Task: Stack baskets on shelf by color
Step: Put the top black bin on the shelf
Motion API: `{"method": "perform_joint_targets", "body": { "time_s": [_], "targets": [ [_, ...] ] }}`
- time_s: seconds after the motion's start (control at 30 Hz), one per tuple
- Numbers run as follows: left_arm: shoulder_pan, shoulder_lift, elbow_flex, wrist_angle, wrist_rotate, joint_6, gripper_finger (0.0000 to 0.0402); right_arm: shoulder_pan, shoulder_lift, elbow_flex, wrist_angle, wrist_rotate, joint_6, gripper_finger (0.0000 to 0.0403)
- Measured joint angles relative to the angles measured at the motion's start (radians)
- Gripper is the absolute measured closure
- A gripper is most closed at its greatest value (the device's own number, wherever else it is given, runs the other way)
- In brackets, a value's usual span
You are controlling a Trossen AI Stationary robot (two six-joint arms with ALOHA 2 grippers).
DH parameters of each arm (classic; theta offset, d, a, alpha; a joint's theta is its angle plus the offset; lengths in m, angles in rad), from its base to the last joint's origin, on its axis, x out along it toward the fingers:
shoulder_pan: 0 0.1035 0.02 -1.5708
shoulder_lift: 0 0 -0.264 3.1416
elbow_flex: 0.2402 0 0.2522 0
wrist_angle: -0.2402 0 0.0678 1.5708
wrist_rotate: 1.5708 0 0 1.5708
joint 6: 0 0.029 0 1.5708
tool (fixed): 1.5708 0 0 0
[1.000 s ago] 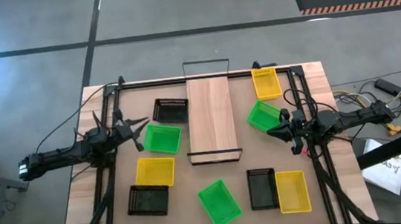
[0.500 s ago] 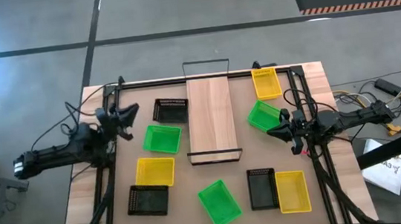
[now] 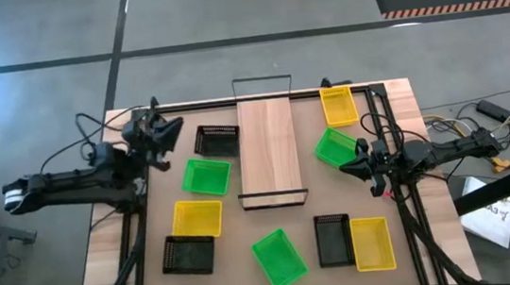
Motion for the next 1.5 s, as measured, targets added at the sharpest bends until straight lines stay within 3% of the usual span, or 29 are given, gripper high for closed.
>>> {"method": "perform_joint_targets", "body": {
  "time_s": [0.07, 0.13, 0.2, 0.27, 0.33, 0.43, 0.53, 0.63, 0.73, 0.9, 1.0, 1.17, 1.5],
  "targets": [
    [0.001, 0.05, 0.015, 0.01, -0.013, 0.0, 0.0369, 0.0, 0.0, 0.0, 0.0, 0.0, 0.0, 0.0394],
    [0.006, 0.098, 0.061, -0.131, -0.067, -0.037, 0.0369, 0.0, 0.0, 0.0, 0.0, 0.0, 0.0, 0.0394],
    [0.013, 0.125, 0.163, -0.431, -0.169, -0.123, 0.0369, 0.0, 0.0, 0.0, 0.0, 0.0, 0.0, 0.0394],
    [0.038, 0.166, 0.306, -0.853, -0.283, -0.234, 0.0369, 0.0, 0.0, 0.0, 0.0, 0.0, 0.0, 0.0394],
    [0.085, 0.238, 0.454, -1.277, -0.329, -0.378, 0.0369, 0.0, 0.0, 0.0, 0.0, 0.0, 0.0, 0.0394],
    [0.198, 0.36, 0.646, -1.755, -0.254, -0.529, 0.0369, 0.0, 0.0, 0.0, 0.0, 0.0, 0.0, 0.0394],
    [0.32, 0.476, 0.738, -1.975, -0.097, -0.502, 0.0361, 0.0, 0.0, 0.0, 0.0, 0.0, 0.0, 0.0394],
    [0.418, 0.572, 0.748, -1.961, 0.053, -0.412, 0.0332, 0.0, 0.0, 0.0, 0.0, 0.0, 0.0, 0.0394],
    [0.503, 0.656, 0.748, -1.957, 0.134, -0.358, 0.0284, 0.0, 0.0, 0.0, 0.0, 0.0, 0.0, 0.0394],
    [0.564, 0.762, 0.748, -1.931, 0.16, -0.284, 0.0196, 0.0, 0.0, 0.0, 0.0, 0.0, 0.0, 0.0394],
    [0.563, 0.811, 0.746, -1.878, 0.171, -0.257, 0.0178, 0.0, 0.0, 0.0, 0.0, 0.0, 0.0, 0.0394],
    [0.564, 0.894, 0.745, -1.789, 0.159, -0.23, 0.0212, 0.0, 0.0, 0.0, 0.0, 0.0, 0.0, 0.0394],
    [0.57, 0.983, 0.747, -1.746, 0.137, -0.152, 0.0376, 0.0, 0.0, 0.0, 0.0, 0.0, 0.0, 0.0394]
  ]
}}
